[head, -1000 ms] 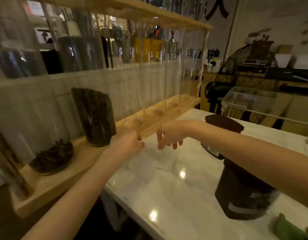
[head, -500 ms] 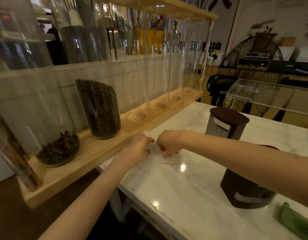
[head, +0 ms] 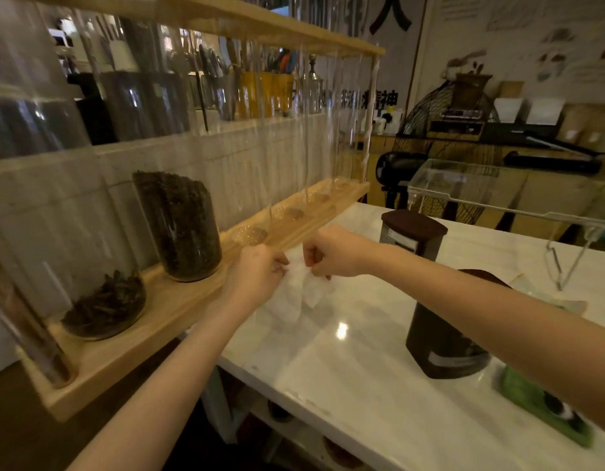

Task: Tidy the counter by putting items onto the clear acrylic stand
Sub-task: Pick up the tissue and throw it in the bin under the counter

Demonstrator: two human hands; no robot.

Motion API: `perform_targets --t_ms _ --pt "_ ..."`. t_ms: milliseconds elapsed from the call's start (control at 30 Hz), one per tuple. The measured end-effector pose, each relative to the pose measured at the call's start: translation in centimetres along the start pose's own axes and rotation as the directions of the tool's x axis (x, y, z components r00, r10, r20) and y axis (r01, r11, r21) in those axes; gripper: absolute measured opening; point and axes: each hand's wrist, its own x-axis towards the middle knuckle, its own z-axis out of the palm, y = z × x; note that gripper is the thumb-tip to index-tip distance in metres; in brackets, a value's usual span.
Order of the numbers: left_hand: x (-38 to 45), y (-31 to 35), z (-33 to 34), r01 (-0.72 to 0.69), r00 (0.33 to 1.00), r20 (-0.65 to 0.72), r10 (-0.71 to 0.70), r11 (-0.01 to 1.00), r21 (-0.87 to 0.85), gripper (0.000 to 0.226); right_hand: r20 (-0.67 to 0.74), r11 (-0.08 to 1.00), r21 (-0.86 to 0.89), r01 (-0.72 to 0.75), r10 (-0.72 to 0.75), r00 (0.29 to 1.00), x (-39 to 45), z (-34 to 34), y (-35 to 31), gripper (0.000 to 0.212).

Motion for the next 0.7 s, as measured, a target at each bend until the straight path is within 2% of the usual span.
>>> perform_targets --t_ms 100,267,367,467,600,700 --pt "-0.7 1.8 -1.7 -0.091 0.994 -0.062 0.086 0.993 -0.075 0.025 -0.197 0.988 0.151 0.02 0.01 0.98 -3.1 -1.4 -0.5 0.015" --pt "-2.4 5.7 -2.7 -0.215 0.974 -0.115 0.193 0.948 -0.236 0.02 -0.45 0.937 0.34 0.075 0.092 0.888 -9.5 -2.6 -0.5 0.019" --pt "-4.6 9.2 -3.3 -0.307 0.951 -0.154 0.27 0.886 -0.348 0.025 -0.505 0.901 0.428 0.075 0.169 0.846 -13.7 -3.0 -0.4 0.018" --pt "-6.9 12.4 -3.4 -0.385 0.923 -0.154 0.353 0.842 -0.379 0.035 -0.523 0.877 0.478 0.055 0.233 0.82 -17.9 -3.4 -0.4 0.016" --pt "-10.1 16.4 -2.9 -0.481 0.872 -0.128 0.473 0.775 -0.411 0.031 -0.547 0.856 0.517 0.002 0.328 0.77 -24.1 -3.2 -0.3 0.011" --pt "-13.7 19.1 -1.8 -0.49 0.848 -0.073 0.525 0.724 -0.485 0.027 -0.545 0.822 0.566 -0.058 0.426 0.722 -29.7 -1.9 -0.4 0.012"
